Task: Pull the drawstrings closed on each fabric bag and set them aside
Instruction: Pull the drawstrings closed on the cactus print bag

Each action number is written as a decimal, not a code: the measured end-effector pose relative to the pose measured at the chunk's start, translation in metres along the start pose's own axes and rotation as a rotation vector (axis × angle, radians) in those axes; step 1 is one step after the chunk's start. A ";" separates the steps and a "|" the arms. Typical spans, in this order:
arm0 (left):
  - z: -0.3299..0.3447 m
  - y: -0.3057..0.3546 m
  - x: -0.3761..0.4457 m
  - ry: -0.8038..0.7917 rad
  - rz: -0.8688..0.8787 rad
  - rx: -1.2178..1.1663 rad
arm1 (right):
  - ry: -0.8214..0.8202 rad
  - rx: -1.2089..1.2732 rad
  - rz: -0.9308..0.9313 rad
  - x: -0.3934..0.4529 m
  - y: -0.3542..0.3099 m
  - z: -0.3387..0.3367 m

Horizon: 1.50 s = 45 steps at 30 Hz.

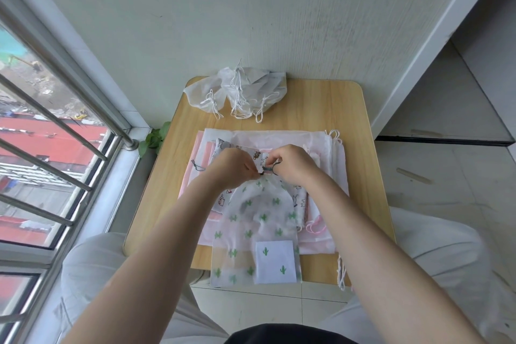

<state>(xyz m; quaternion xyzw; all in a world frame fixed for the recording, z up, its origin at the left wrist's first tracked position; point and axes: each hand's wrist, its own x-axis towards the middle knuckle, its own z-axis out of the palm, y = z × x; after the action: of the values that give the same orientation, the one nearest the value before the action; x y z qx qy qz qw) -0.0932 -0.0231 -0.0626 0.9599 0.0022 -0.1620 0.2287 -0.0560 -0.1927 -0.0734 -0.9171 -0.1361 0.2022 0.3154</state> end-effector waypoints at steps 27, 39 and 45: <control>0.017 0.002 -0.005 0.173 -0.259 -0.663 | -0.089 0.268 0.094 0.010 0.010 -0.002; 0.018 0.004 0.000 0.050 -0.081 -0.439 | -0.140 1.075 -0.054 0.018 -0.027 -0.030; 0.010 0.001 0.000 -0.028 -0.251 -0.825 | -0.031 0.530 -0.011 0.017 -0.012 -0.006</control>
<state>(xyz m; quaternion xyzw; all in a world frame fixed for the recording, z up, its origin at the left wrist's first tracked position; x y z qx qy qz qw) -0.0966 -0.0285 -0.0708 0.7780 0.1806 -0.1870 0.5719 -0.0397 -0.1802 -0.0670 -0.7986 -0.0882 0.2434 0.5434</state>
